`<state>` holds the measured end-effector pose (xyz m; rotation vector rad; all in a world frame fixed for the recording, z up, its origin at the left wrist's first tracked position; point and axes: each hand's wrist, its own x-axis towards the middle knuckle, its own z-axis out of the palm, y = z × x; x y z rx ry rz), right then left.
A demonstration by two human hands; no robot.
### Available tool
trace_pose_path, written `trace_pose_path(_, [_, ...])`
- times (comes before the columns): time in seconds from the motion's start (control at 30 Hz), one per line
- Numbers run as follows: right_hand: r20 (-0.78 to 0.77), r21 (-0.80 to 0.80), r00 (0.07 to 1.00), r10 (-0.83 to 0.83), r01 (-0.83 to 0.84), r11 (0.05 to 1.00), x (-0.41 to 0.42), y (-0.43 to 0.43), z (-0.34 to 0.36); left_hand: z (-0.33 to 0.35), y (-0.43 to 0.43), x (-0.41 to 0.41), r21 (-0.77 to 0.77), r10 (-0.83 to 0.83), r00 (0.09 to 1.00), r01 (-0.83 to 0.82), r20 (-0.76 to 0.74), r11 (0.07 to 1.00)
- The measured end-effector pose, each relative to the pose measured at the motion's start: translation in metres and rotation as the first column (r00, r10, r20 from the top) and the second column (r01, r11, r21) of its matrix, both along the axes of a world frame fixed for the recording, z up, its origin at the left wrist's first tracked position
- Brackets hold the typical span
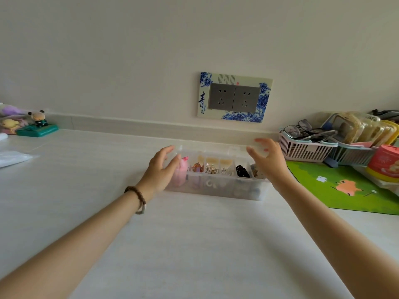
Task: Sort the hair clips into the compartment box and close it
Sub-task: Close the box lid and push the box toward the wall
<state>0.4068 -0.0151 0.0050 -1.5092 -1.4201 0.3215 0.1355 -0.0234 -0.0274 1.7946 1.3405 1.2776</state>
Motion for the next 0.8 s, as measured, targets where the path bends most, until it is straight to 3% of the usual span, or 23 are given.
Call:
trace_pose_path(0.07, [-0.245,-0.201,0.969,-0.017,-0.034,0.979,0.011,0.002,-0.008,0.008,0.014,0.003,-0.151,-0.003,0.997,0.015,0.079,0.988])
trace_pose_path(0.13, [-0.465,-0.342,0.885,-0.006,-0.174,0.923,0.021,0.007,-0.015,0.014,0.029,0.006,-0.277,-0.022,0.987,0.065,0.156,0.959])
trace_pose_path(0.23, [-0.64,-0.36,0.767,0.056,-0.363,0.86,0.029,0.01,-0.02,0.017,0.042,0.008,-0.459,0.034,0.941,0.132,0.336,0.879])
trace_pose_path(0.33, [-0.671,-0.297,0.736,0.086,-0.374,0.879,0.028,0.013,-0.022,0.02,0.047,0.015,-0.467,0.05,0.955,0.096,0.292,0.879])
trace_pose_path(0.5, [-0.632,-0.181,0.76,0.15,-0.333,0.925,0.025,0.012,-0.018,0.019,0.053,0.02,-0.308,0.022,0.97,0.055,0.241,0.95])
trace_pose_path(0.8, [-0.47,-0.031,0.829,0.302,-0.358,0.933,0.026,-0.004,0.014,0.048,0.048,0.017,-0.029,-0.009,0.929,0.021,0.369,0.999])
